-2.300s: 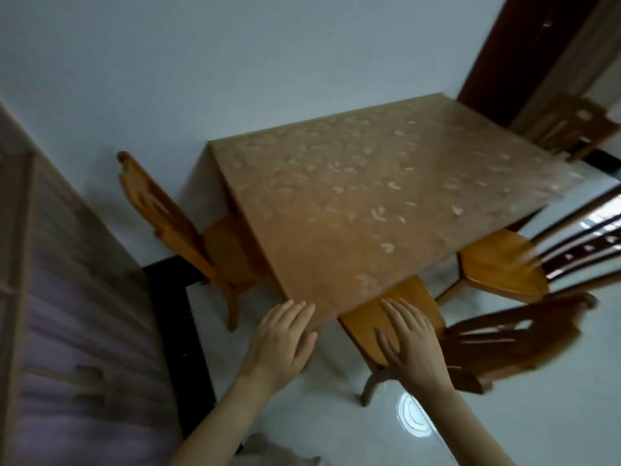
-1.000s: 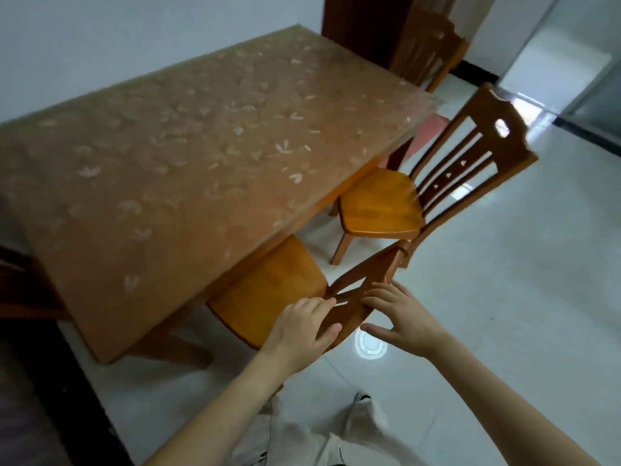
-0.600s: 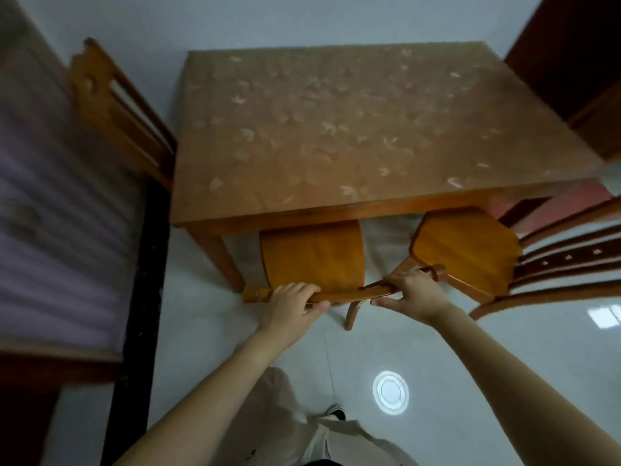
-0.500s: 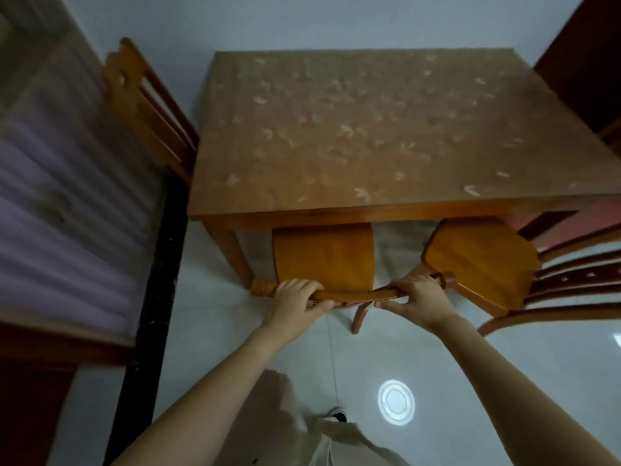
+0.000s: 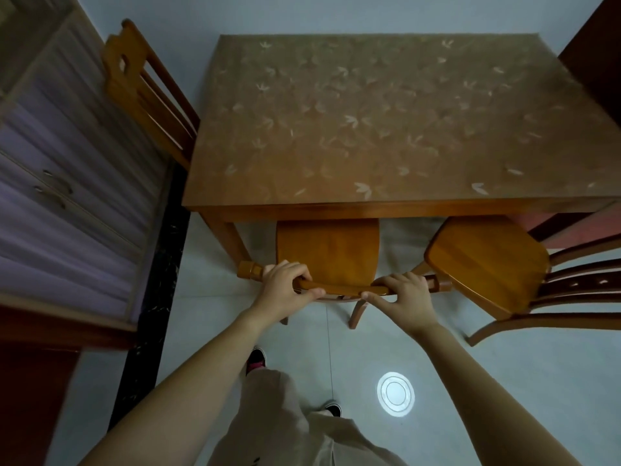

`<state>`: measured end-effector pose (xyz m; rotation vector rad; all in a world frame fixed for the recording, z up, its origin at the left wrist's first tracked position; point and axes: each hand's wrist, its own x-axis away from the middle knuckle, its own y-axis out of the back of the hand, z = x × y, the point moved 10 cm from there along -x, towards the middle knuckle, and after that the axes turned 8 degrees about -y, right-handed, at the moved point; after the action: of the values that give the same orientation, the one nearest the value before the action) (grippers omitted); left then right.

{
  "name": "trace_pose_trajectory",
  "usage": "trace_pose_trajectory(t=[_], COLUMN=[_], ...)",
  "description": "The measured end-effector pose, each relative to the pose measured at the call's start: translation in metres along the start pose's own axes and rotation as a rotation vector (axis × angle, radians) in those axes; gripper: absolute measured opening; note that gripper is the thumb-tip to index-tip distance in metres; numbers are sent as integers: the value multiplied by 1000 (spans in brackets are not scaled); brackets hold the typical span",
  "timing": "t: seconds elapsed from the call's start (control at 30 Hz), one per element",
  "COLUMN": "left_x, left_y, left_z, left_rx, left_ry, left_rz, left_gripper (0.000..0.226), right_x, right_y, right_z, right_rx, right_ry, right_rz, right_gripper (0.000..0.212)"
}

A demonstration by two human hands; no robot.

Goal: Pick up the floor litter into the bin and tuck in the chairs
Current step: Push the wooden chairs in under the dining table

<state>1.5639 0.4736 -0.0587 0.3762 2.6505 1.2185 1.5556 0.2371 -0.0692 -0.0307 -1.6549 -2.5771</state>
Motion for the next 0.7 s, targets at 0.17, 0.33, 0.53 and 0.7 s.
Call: trace_pose_trajectory(t=[0.17,0.33,0.53,0.7], left_x=[-20,-39,-62,-86], left_y=[1,-7,-12,-14], left_z=[1,-7,-3,2], left_rx=[-2,7,9,16], left_ry=[14,37,91,131], left_rz=[-2,-17,-10,-3], left_gripper=[36,32,35,35], right_x=[-21,-46,-74,-100], right_y=[3,9,13,17], right_z=[-7,-23,-33,-39], right_rx=[-39,-13,-31,-26], right_ry=[-2,14,36,29], right_rz=[-2,48,59,85], right_gripper=[70,52,61,59])
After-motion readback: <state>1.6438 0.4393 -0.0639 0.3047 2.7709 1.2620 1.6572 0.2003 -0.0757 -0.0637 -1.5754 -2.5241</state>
